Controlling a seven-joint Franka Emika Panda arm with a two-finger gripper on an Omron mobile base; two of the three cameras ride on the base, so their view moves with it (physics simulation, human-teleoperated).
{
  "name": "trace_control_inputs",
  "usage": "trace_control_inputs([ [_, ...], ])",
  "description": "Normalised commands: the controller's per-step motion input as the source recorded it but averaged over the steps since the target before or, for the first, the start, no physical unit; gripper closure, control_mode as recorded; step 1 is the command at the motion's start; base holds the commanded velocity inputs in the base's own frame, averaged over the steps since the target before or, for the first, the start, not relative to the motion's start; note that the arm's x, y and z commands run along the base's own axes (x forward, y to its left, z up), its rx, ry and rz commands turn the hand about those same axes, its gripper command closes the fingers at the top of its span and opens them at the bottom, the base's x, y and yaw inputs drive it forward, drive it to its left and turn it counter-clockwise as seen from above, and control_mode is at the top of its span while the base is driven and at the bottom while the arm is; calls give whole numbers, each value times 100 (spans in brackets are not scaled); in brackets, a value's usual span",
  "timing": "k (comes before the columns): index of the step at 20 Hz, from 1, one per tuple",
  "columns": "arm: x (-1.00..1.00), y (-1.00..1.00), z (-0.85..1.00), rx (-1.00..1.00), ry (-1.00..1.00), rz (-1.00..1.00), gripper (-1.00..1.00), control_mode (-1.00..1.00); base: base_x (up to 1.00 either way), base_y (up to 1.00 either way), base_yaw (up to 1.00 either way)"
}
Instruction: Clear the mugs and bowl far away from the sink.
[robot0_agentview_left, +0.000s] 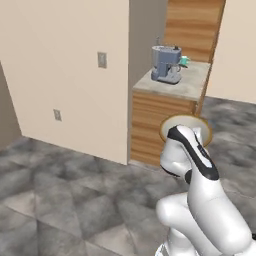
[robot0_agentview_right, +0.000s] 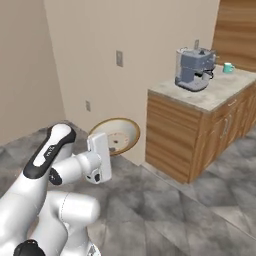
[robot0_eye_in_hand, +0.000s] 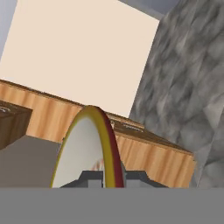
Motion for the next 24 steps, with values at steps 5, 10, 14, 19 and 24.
trace_control_inputs([
  [5,0,0,0,0,0,0,100,100,26,-100,-19],
  [10,0,0,0,0,0,0,100,100,55,-100,-3],
  [14,0,0,0,0,0,0,100,100,73,-100,0],
  [19,0,0,0,0,0,0,100,100,83,-100,0],
  [24,0,0,0,0,0,0,100,100,82,-74,0],
])
